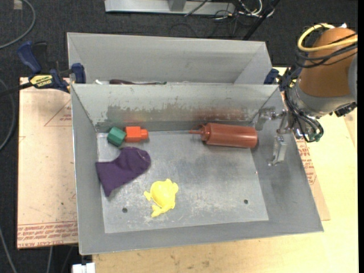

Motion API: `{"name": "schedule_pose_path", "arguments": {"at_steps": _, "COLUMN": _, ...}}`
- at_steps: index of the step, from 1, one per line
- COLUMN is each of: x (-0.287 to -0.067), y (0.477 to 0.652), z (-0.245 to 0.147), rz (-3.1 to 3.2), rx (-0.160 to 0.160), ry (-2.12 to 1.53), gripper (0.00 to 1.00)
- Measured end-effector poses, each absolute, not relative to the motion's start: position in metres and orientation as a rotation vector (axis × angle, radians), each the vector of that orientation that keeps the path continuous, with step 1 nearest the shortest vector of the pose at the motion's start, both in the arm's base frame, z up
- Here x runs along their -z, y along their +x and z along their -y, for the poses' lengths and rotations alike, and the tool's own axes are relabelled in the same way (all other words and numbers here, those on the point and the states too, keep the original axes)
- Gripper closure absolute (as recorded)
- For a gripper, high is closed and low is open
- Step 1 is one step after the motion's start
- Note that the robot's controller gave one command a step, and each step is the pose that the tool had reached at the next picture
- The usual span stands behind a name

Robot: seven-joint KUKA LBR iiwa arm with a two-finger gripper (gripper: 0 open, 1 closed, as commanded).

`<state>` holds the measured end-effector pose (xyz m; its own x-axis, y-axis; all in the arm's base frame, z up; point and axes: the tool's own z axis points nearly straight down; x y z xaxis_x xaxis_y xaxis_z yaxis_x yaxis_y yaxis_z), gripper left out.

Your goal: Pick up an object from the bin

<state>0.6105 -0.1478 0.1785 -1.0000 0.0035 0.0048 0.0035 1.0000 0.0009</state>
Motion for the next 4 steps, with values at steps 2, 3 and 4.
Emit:
{"name": "schedule_pose_path", "arguments": {"at_steps": 2, "x": -0.143, "y": 0.624, "z": 0.134, "rz": 3.150, "rx": -0.005, "ry": 0.040, "gripper": 0.00}}
{"name": "schedule_pose_path", "arguments": {"at_steps": 3, "x": -0.099, "y": 0.643, "z": 0.084, "rz": 3.149, "rx": -0.001, "ry": -0.163, "gripper": 1.00}}
{"name": "schedule_pose_path", "arguments": {"at_steps": 4, "x": -0.098, "y": 0.643, "z": 0.084, "rz": 3.149, "rx": -0.001, "ry": -0.162, "gripper": 1.00}}
